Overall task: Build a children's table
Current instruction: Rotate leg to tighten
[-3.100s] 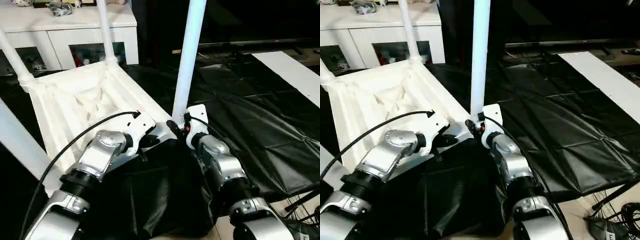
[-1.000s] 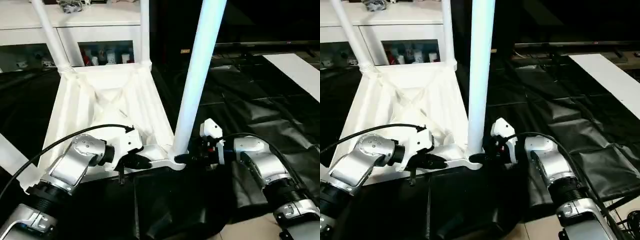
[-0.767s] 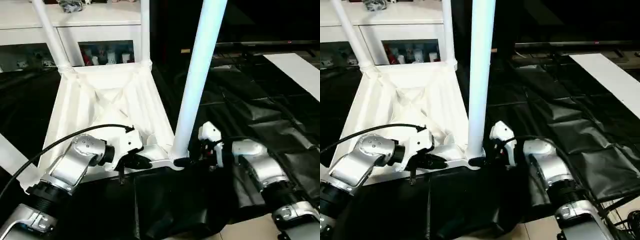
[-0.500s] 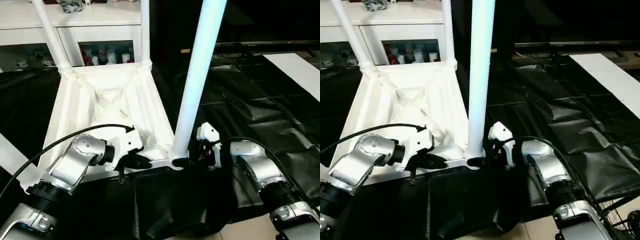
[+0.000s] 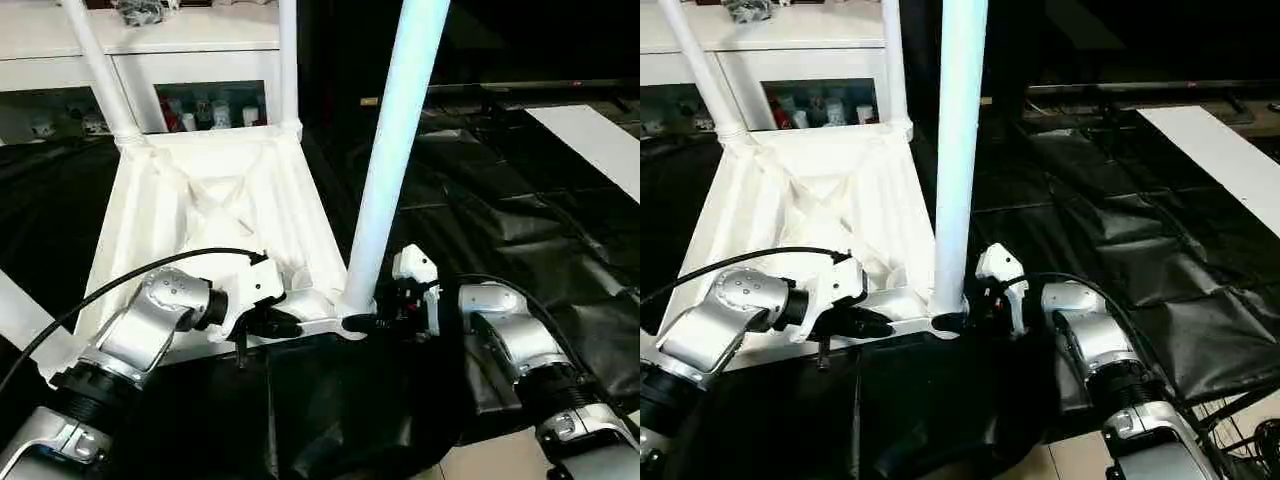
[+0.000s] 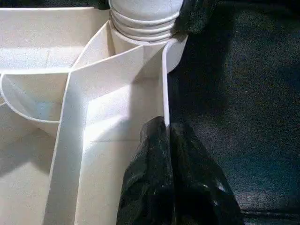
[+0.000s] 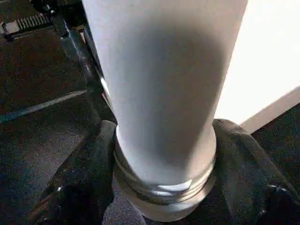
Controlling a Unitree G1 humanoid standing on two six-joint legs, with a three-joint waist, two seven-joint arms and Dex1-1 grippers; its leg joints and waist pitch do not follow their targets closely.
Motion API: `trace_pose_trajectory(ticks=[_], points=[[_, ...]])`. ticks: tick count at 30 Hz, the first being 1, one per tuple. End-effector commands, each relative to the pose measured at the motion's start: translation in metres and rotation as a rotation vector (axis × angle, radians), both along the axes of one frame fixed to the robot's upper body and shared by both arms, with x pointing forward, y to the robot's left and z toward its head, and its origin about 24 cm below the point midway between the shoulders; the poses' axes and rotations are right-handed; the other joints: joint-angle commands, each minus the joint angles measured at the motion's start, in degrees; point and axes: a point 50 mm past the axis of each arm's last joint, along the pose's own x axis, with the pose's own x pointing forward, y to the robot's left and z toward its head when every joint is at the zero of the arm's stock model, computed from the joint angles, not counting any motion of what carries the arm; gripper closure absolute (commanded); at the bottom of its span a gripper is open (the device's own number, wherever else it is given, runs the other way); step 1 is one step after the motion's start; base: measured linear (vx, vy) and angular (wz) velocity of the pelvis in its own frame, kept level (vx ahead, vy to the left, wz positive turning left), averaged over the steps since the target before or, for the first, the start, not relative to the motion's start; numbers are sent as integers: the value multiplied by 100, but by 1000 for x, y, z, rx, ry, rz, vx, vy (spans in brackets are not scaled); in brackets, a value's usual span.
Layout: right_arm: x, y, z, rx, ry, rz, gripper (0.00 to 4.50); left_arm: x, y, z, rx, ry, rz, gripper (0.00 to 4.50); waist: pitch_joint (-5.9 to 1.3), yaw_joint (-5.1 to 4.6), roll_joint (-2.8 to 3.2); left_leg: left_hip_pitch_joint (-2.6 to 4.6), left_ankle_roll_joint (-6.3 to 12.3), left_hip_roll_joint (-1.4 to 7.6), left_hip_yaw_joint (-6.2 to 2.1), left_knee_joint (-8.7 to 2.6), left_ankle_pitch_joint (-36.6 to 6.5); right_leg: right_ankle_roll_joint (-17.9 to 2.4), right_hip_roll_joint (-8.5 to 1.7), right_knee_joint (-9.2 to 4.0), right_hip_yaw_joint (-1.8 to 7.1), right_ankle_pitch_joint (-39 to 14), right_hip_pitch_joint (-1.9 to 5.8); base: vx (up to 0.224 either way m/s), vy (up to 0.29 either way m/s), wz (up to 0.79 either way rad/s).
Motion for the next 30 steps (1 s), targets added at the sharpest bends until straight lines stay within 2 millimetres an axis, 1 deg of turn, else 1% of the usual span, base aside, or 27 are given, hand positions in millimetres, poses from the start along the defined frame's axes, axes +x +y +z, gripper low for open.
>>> trace_pose_trajectory(ticks=[1, 2, 3, 4, 5, 6, 7, 8, 9, 10, 13, 14, 15, 16, 17, 18, 19, 20, 21, 22, 23, 24, 25, 26, 28, 29, 30], points=[[6, 0, -2, 11, -24, -115, 180, -2, -8, -7, 14, 26, -21, 450, -353, -13, 99, 89, -46, 129, -40, -434, -1882, -1244, -306, -440, 226, -1541, 236, 0, 0, 0], [9, 1, -3, 8, -31, -151, 180, -1, -9, -8, 11, 23, -8, 450, -344, -24, 95, 88, -51, 126, -36, -436, -1922, -1228, -307, -452, 228, -1611, 225, 0, 0, 0], [19, 4, -9, 2, -49, -336, 180, 5, -16, -13, -7, 4, 63, 450, -322, -44, 105, 100, -143, 122, -43, -442, -2007, -1185, -324, -488, 230, -1847, 201, 0, 0, 0], [20, 9, -10, 21, -35, -394, 180, 9, -20, -16, -21, -3, 111, 450, -322, -74, 90, 100, -213, 101, -59, -448, -2083, -1083, -325, -504, 219, -2134, 217, 0, 0, 0], [21, 10, -11, 27, -30, -408, 180, 10, -21, -16, -24, -5, 125, 450, -316, -104, 102, 96, -244, 92, -73, -456, -2164, -959, -323, -532, 204, -2372, 220, 0, 0, 0], [21, 10, -11, 27, -30, -408, 180, 10, -21, -16, -24, -5, 125, 450, -315, -115, 89, 104, -241, 91, -83, -454, -2220, -912, -329, -544, 196, -2496, 212, 0, 0, 0], [22, 20, -13, 61, 5, -482, 180, 16, -30, -21, -42, -11, 202, 450, -311, -137, 88, 124, -195, 87, -78, -445, -2322, -843, -325, -580, 200, -2676, 184, 0, 0, 0], [22, 26, -15, 76, 24, -521, 180, 19, -35, -23, -49, -12, 240, 450, -306, -147, 118, 135, -194, 86, -80, -439, -2350, -833, -325, -588, 204, -2723, 164, 0, 0, 0], [23, 31, -15, 86, 38, -548, 180, 21, -38, -25, -53, -13, 266, 450, -284, -175, 113, 147, -206, 71, -76, -432, -2436, -768, -310, -629, 193, -2936, 138, 0, 0, 0], [24, 46, -20, 96, 82, -653, 180, 27, -53, -28, -66, -22, 339, 450, -299, -175, 85, 159, -197, 65, -88, -428, -2440, -665, -324, -656, 178, -3123, 140, 0, 0, 0], [25, 65, -25, 81, 109, -766, 181, 35, -71, -29, -70, -46, 420, 450, -291, -198, 97, 180, -226, 53, -105, -418, -2537, -505, -334, -715, 150, -3443, 86, 0, 0, 0], [24, 71, -25, 92, 116, -771, 181, 36, -75, -30, -64, -52, 428, 450, -289, -200, 62, 172, -208, 48, -110, -424, -2582, -434, -329, -743, 131, -3516, 85, 0, 0, 0], [24, 73, -25, 94, 117, -772, 181, 36, -76, -30, -62, -53, 430, 450, -293, -194, 75, 184, -197, 39, -113, -418, -2590, -406, -328, -746, 124, -3529, 75, 0, 0, 0], [22, 83, -24, 107, 109, -765, 181, 37, -83, -32, -50, -56, 435, 450, -293, -190, 65, 179, -170, 49, -116, -431, -2618, -377, -338, -757, 122, -3525, 78, 0, 0, 0], [22, 83, -24, 107, 109, -765, 181, 37, -83, -32, -50, -56, 435, 450, -292, -185, 82, 195, -157, 60, -118, -442, -2662, -378, -337, -770, 119, -3454, 72, 0, 0, 0], [21, 88, -22, 108, 92, -732, 181, 37, -84, -33, -37, -57, 426, 450, -287, -185, 78, 193, -143, 64, -121, -457, -2698, -381, -332, -772, 113, -3427, 76, 0, 0, 0], [20, 90, -21, 104, 81, -714, 181, 37, -85, -34, -29, -58, 423, 450, -290, -191, 79, 175, -131, 72, -133, -483, -2719, -381, -337, -766, 106, -3365, 110, 0, 0, 0], [19, 91, -20, 106, 70, -693, 181, 36, -85, -35, -19, -57, 419, 450, -289, -190, 100, 179, -137, 79, -136, -502, -2759, -382, -337, -777, 109, -3320, 109, 0, 0, 0], [17, 92, -17, 104, 33, -654, 181, 35, -83, -38, 4, -50, 407, 450, -285, -199, 98, 183, -141, 83, -139, -512, -2798, -393, -335, -776, 106, -3292, 110, 0, 0, 0], [17, 92, -17, 104, 33, -654, 181, 35, -83, -38, 4, -50, 407, 450, -289, -205, 102, 189, -143, 82, -143, -526, -2841, -395, -343, -787, 102, -3261, 130, 0, 0, 0], [17, 91, -16, 108, 27, -642, 146, 35, -81, -39, 12, -46, 401, 450, -294, -199, 102, 175, -133, 79, -146, -540, -2802, -413, -344, -778, 116, -3185, 141, 0, 0, 0], [17, 90, -16, 112, 25, -639, 125, 35, -80, -40, 20, -43, 399, 450, -296, -195, 88, 176, -122, 77, -138, -540, -2786, -418, -343, -782, 124, -3157, 135, 0, 0, 0], [17, 88, -14, 142, 29, -627, 111, 34, -77, -42, 41, -46, 386, 450, -300, -188, 76, 182, -89, 64, -128, -534, -2751, -430, -351, -782, 134, -3140, 128, 0, 0, 0], [17, 88, -14, 142, 29, -627, 111, 34, -77, -42, 41, -46, 386, 450, -303, -188, 58, 167, -41, 57, -129, -540, -2695, -436, -359, -771, 138, -3128, 144, 0, 0, 0], [19, 74, -5, 138, -37, -576, 101, 31, -68, -43, 59, -36, 347, 450, -306, -186, 82, 135, 28, 62, -139, -562, -2622, -412, -377, -772, 140, -3100, 177, 0, 0, 0], [19, 72, -4, 132, -52, -556, 75, 31, -66, -43, 62, -35, 339, 450, -314, -185, 78, 125, 49, 71, -137, -567, -2559, -424, -380, -760, 148, -3038, 179, 0, 0, 0], [18, 66, 0, 116, -85, -507, 66, 29, -61, -44, 71, -34, 318, 450, -312, -176, 103, 127, 47, 73, -140, -569, -2559, -438, -381, -759, 147, -3024, 178, 0, 0, 0]])
